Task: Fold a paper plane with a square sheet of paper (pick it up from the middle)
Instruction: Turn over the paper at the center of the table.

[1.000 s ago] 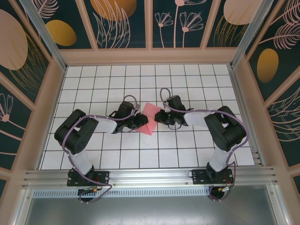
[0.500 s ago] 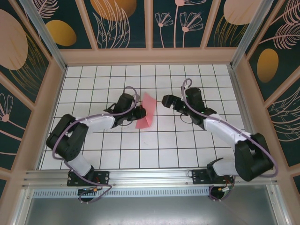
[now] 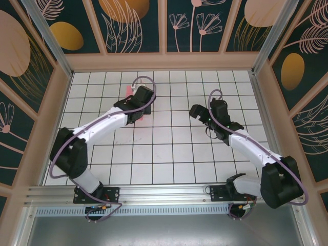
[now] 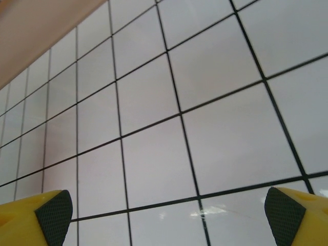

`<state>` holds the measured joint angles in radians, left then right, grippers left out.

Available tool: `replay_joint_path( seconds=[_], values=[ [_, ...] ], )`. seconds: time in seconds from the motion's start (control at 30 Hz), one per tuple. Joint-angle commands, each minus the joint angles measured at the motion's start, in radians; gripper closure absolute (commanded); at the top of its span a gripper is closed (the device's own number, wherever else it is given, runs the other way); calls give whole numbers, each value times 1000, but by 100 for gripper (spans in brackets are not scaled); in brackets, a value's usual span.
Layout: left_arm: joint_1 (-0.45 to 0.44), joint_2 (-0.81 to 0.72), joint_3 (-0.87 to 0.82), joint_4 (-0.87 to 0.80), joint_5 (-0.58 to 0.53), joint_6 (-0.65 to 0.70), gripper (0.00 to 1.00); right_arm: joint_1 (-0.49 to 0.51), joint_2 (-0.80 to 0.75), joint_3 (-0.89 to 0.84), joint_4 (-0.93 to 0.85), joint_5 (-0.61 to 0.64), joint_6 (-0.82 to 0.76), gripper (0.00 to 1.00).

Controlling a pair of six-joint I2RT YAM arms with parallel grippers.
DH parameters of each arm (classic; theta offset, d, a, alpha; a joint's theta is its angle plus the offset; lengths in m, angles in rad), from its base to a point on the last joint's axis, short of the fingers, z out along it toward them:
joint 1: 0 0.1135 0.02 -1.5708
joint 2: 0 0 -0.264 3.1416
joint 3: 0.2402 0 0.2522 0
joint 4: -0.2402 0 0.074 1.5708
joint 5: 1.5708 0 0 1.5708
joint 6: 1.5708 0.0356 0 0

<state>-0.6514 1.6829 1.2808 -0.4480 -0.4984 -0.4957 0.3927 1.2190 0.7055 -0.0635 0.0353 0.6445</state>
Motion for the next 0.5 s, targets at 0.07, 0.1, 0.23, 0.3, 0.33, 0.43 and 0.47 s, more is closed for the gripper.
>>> replay_joint_path(
  seconds=[0.07, 0.1, 0.23, 0.3, 0.33, 0.43, 0.47],
  values=[
    [-51, 205, 125, -270, -380, -8, 96, -54, -20, -8, -104, 56, 54, 1],
    [-60, 237, 145, -282, -400, -10, 96, -68, -25, -9, -123, 58, 61, 1],
    [-92, 328, 171, -263, -398, -7, 96, -126, -46, -28, -165, 55, 87, 1],
    [-108, 367, 176, -236, -356, -9, 96, -158, -59, -43, -166, 31, 93, 1],
    [-117, 381, 179, -221, -331, -7, 96, -166, -63, -48, -164, 21, 93, 1],
    [-144, 422, 187, -179, -264, -12, 96, -181, -63, -52, -165, 3, 95, 1],
    [-154, 436, 192, -171, -246, -18, 96, -183, -62, -52, -166, -1, 96, 1]
  ],
)
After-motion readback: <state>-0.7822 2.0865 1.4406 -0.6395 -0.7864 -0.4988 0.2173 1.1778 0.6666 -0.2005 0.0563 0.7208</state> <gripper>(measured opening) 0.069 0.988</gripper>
